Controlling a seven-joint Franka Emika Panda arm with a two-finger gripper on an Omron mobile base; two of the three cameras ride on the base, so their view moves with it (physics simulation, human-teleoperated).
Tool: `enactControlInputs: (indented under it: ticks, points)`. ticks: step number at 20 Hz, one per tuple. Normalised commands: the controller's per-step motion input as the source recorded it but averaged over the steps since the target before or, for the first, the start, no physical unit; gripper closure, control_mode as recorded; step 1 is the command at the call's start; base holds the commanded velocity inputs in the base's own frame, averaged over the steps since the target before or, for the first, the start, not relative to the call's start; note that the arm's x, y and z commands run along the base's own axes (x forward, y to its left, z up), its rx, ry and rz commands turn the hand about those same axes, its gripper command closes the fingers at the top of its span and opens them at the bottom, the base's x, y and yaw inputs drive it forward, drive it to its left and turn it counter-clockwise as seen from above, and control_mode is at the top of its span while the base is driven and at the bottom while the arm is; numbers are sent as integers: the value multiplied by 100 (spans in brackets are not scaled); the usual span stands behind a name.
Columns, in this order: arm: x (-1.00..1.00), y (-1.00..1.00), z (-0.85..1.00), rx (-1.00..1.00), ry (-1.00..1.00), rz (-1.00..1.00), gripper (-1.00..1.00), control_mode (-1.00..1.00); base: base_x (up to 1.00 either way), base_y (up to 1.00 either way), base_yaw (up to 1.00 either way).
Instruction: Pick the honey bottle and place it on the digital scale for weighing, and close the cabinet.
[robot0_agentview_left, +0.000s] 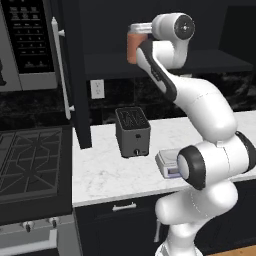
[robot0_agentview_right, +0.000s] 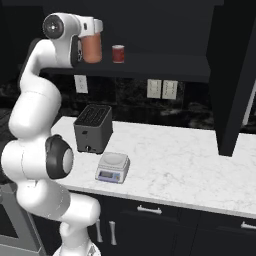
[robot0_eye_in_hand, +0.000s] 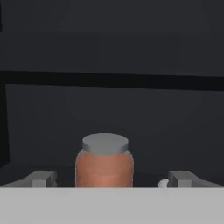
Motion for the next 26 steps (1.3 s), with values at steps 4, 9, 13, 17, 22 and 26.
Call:
enactControlInputs:
  ticks: [4,9,13,17,22,26]
  points:
    - [38,13,0,0,0,0,-100,-100,0,0,0]
    - [38,1,-7,2,3,0,-100,-100,0,0,0]
    - [41,4,0,0,1,0,-100,-100,0,0,0]
    - [24,12,0,0,0,0,-100,-100,0,0,0]
    - [21,13,0,0,0,-1,-100,-100,0,0,0]
    - [12,0,-1,0,0,0,-100,-100,0,0,0]
